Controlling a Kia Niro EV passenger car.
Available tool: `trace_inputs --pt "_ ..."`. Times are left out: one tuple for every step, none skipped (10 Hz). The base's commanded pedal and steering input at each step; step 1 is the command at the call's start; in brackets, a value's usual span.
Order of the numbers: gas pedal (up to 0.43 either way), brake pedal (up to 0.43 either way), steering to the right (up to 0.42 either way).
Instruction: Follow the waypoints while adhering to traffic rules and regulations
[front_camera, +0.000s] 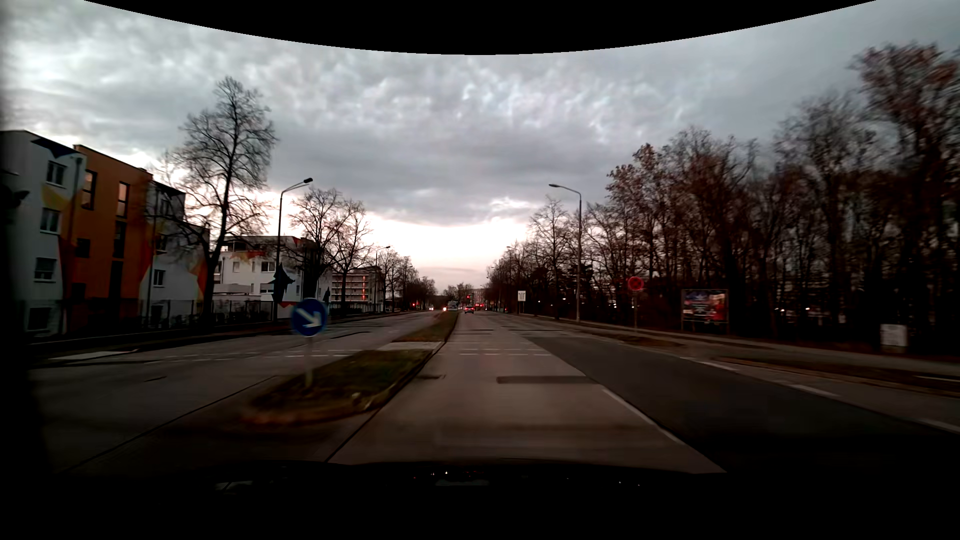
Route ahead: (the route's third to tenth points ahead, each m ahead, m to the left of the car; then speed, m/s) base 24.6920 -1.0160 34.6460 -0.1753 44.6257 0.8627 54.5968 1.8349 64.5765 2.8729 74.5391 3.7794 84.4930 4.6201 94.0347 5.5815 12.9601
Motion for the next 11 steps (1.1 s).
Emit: trace_inputs --pt "0.118 0.0 -0.018" --pt "0.118 0.0 -0.018" --pt "0.118 0.0 -0.018" --pt "0.118 0.0 -0.019" --pt "0.118 0.0 -0.022" --pt "0.118 0.0 -0.023" --pt "0.118 0.0 -0.023" --pt "0.118 0.0 -0.023" --pt "0.118 0.0 -0.022" --pt "0.118 0.0 -0.016" --pt "0.11 0.0 -0.013"
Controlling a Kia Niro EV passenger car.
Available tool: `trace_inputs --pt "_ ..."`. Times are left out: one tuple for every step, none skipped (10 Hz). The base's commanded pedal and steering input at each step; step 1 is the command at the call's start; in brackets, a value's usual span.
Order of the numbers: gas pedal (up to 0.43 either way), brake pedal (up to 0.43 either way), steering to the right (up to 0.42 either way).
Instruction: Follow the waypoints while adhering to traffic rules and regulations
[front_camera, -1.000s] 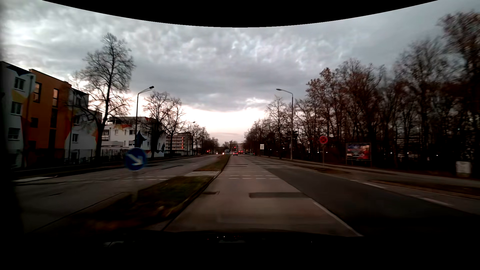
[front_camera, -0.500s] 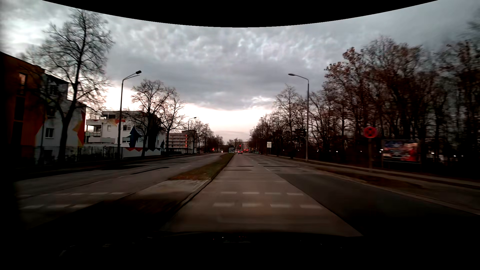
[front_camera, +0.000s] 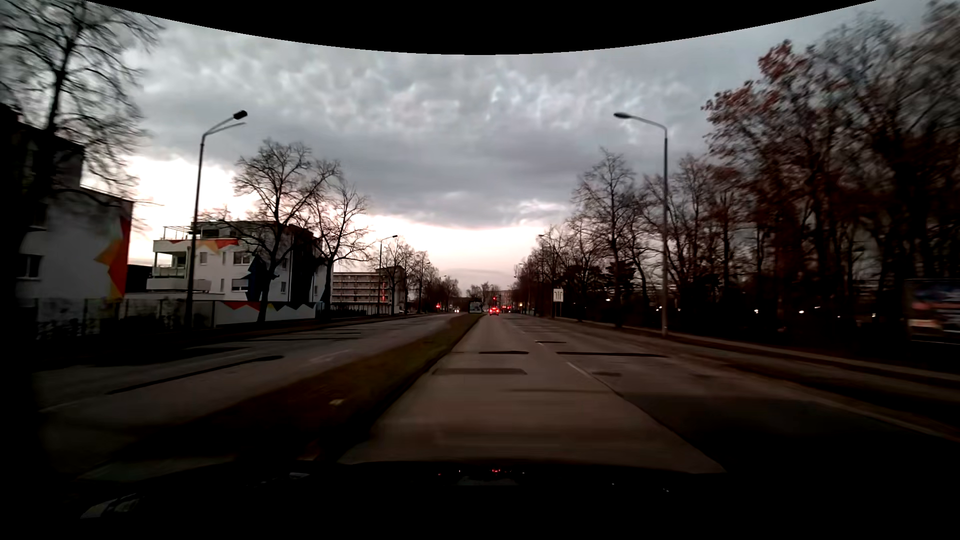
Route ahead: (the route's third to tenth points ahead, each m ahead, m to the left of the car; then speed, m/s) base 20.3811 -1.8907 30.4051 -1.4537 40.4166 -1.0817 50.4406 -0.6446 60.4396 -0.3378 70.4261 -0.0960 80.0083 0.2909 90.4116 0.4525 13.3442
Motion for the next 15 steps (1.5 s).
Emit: trace_inputs --pt "0.11 0.0 -0.011" --pt "0.11 0.0 -0.011" --pt "0.11 0.0 -0.009" --pt "0.11 0.0 -0.008" --pt "0.11 0.0 -0.008" --pt "0.11 0.0 -0.009" --pt "0.11 0.0 -0.008" --pt "0.11 0.0 -0.007" --pt "0.11 0.0 -0.005" --pt "0.098 0.0 -0.004" --pt "0.098 0.0 -0.001" --pt "0.098 0.0 0.001" --pt "0.098 0.0 0.001" --pt "0.098 0.0 0.001" --pt "0.098 0.0 0.0"
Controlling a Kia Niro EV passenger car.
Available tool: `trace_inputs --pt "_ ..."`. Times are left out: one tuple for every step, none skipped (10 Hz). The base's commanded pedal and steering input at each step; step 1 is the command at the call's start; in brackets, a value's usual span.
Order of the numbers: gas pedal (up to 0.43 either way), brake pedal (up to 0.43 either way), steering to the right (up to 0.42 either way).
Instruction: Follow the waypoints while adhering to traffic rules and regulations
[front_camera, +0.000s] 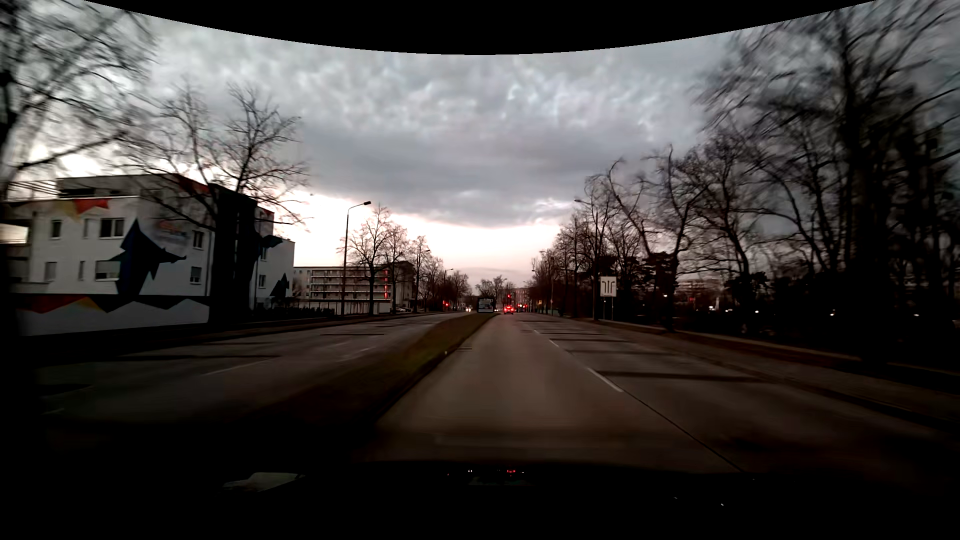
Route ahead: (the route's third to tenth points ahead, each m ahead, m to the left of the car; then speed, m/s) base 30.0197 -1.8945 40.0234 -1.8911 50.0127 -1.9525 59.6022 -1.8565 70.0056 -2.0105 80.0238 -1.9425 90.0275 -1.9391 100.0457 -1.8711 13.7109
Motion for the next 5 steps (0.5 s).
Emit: trace_inputs --pt "0.098 0.0 0.0" --pt "0.098 0.0 -0.001" --pt "0.087 0.0 -0.001" --pt "0.087 0.0 -0.001" --pt "0.079 0.0 -0.001"
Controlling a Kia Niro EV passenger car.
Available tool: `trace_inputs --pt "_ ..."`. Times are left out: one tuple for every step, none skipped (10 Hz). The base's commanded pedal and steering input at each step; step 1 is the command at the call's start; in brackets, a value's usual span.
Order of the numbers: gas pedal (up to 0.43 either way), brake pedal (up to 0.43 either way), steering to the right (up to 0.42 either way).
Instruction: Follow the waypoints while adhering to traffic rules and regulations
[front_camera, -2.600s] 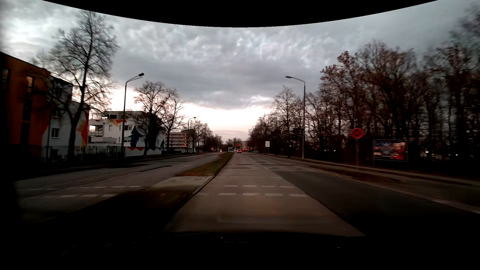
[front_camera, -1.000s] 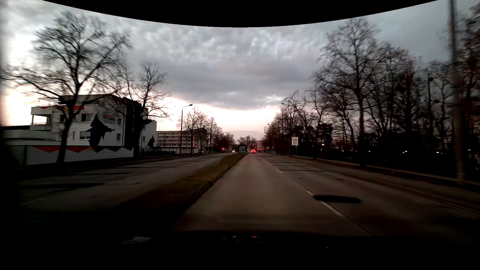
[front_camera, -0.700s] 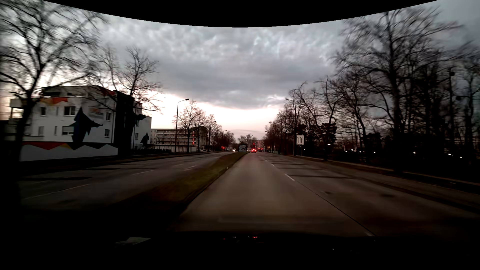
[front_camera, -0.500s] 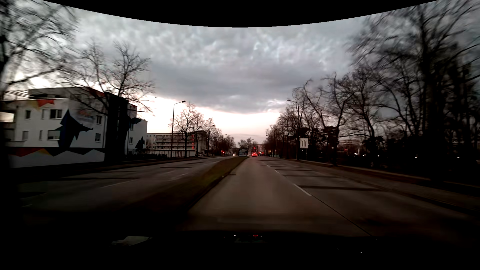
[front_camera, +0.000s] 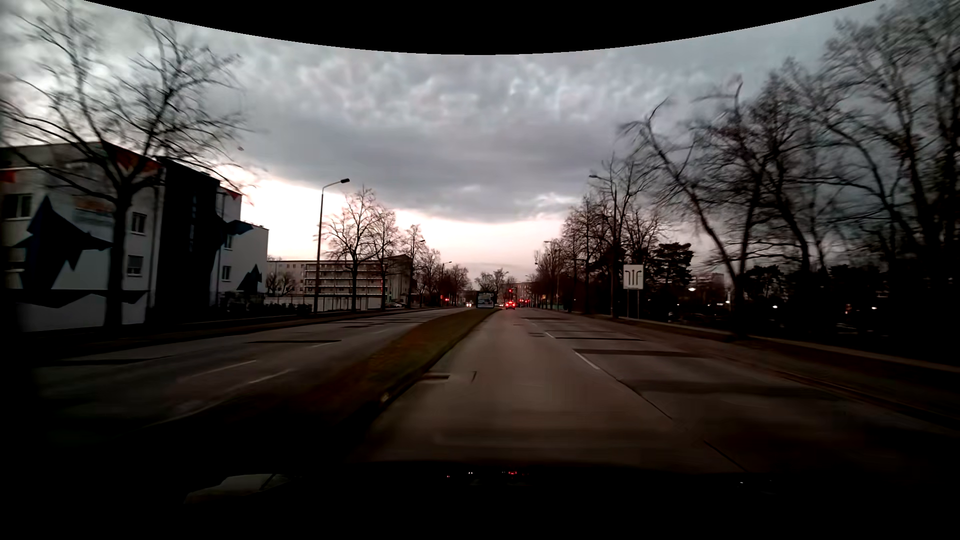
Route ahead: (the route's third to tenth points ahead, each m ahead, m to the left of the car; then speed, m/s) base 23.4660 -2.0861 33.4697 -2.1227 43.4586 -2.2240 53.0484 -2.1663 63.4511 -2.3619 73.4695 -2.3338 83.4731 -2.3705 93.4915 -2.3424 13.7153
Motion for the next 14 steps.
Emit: trace_inputs --pt "0.067 0.0 -0.001" --pt "0.067 0.0 0.0" --pt "0.067 0.0 0.0" --pt "0.067 0.0 0.0" --pt "0.059 0.0 0.001" --pt "0.047 0.0 0.001" --pt "0.047 0.0 0.001" --pt "0.047 0.0 0.002" --pt "0.047 0.0 0.002" --pt "0.047 0.0 0.003" --pt "0.047 0.0 0.003" --pt "0.047 0.0 0.003" --pt "0.047 0.0 0.003" --pt "0.047 0.0 0.003"
